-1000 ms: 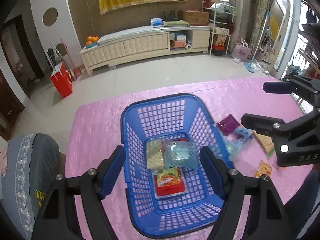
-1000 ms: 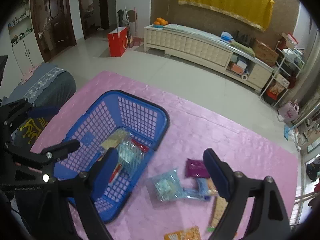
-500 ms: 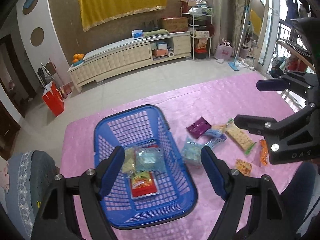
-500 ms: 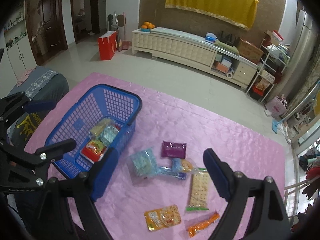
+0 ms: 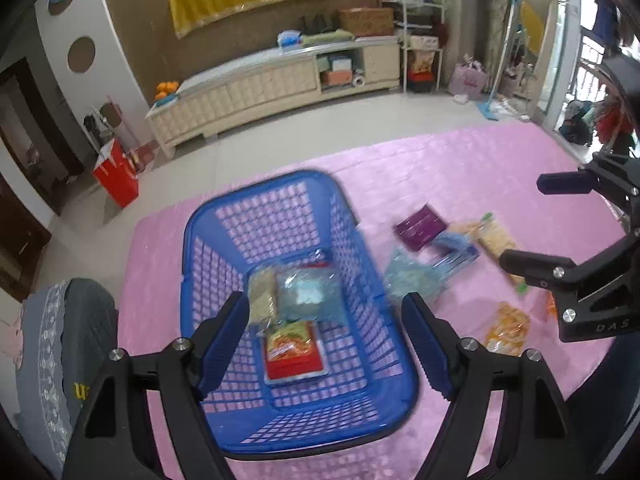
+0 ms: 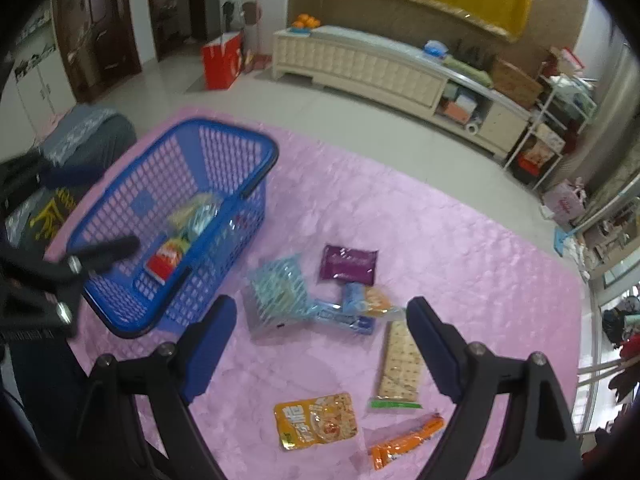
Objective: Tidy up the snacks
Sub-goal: 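Move the right tool to the light-blue striped bag and grasp it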
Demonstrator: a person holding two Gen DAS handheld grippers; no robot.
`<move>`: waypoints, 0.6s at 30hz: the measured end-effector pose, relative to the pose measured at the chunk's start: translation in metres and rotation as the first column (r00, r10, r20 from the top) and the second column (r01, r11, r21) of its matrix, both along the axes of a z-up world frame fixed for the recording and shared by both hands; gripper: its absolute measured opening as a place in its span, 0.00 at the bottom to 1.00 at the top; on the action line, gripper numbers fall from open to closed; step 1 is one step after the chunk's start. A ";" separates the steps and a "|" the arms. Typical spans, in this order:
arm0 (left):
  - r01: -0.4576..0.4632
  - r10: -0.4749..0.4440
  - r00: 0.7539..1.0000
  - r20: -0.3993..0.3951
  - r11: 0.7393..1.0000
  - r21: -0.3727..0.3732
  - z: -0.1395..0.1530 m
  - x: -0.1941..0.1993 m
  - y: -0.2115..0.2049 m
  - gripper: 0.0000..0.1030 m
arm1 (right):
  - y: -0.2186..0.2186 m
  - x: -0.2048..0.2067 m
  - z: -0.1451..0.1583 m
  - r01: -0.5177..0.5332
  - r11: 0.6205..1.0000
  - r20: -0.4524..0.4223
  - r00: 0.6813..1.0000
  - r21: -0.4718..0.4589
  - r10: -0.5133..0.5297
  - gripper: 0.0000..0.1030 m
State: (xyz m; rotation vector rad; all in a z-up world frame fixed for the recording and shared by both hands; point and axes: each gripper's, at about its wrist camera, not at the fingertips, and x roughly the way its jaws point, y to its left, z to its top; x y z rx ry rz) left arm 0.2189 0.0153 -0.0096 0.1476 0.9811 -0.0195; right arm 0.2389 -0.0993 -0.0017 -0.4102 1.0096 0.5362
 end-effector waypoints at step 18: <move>-0.041 0.045 0.986 -0.163 0.999 0.023 -0.077 0.031 0.046 0.75 | 0.054 0.027 -0.121 -0.152 0.978 -0.178 0.976 -0.140 0.127 0.87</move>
